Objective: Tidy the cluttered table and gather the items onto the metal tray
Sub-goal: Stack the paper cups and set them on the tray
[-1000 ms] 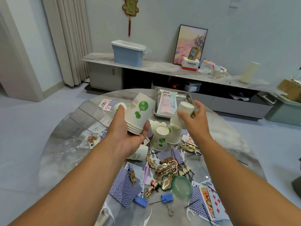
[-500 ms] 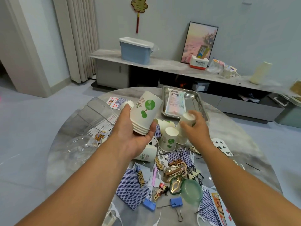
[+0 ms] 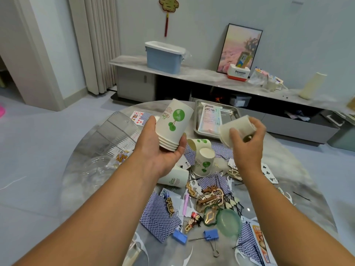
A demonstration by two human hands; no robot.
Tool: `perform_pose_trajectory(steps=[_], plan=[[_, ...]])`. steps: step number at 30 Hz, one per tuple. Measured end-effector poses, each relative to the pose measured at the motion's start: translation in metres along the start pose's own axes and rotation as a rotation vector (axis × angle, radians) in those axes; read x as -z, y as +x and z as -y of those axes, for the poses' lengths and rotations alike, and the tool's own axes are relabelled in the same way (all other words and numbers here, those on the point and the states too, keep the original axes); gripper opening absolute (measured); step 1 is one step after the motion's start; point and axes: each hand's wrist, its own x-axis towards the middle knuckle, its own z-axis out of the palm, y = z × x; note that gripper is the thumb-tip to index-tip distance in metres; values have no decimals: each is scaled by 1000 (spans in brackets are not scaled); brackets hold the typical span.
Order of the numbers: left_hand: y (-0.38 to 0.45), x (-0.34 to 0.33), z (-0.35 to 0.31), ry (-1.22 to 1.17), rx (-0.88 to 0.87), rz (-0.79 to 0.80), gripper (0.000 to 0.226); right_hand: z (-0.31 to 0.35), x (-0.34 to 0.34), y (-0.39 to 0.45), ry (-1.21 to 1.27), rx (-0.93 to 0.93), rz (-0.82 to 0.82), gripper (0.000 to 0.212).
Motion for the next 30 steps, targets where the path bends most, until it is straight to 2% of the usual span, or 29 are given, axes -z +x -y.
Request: perform_pose_trajectory(steps=[2, 4, 6, 8, 11, 13, 19, 22, 25, 28, 30], plan=[[-1, -1, -2, -9, -8, 13, 50, 9, -6, -9, -55, 97, 200, 58], [-3, -2, -5, -16, -16, 24, 48, 5, -14, -24, -167, 109, 405, 61], [-6, -1, -8, -23, -21, 31, 47, -3, -21, -38, -263, 114, 485, 64], [-8, 1, -10, -19, -31, 36, 47, -6, -26, -44, -297, 138, 431, 64], [-11, 3, -13, -1, -32, 36, 46, -6, -26, -40, -190, 83, 226, 60], [-11, 6, -15, 5, -31, 31, 47, -8, -24, -35, -186, 85, 172, 59], [-11, 10, -15, 22, -20, 13, 48, -38, -21, -52, -360, -126, 391, 61], [-11, 9, -11, 52, -14, -3, 49, -47, -22, -58, -370, -135, 396, 69], [-10, 9, -11, 103, -9, -17, 49, -37, -24, -52, -282, -173, 247, 62], [-9, 12, -12, 150, -12, -36, 50, -21, -17, -40, 1, -281, 35, 65], [-10, 14, -13, 177, -14, -43, 51, -6, -12, -30, 129, -292, -34, 67]])
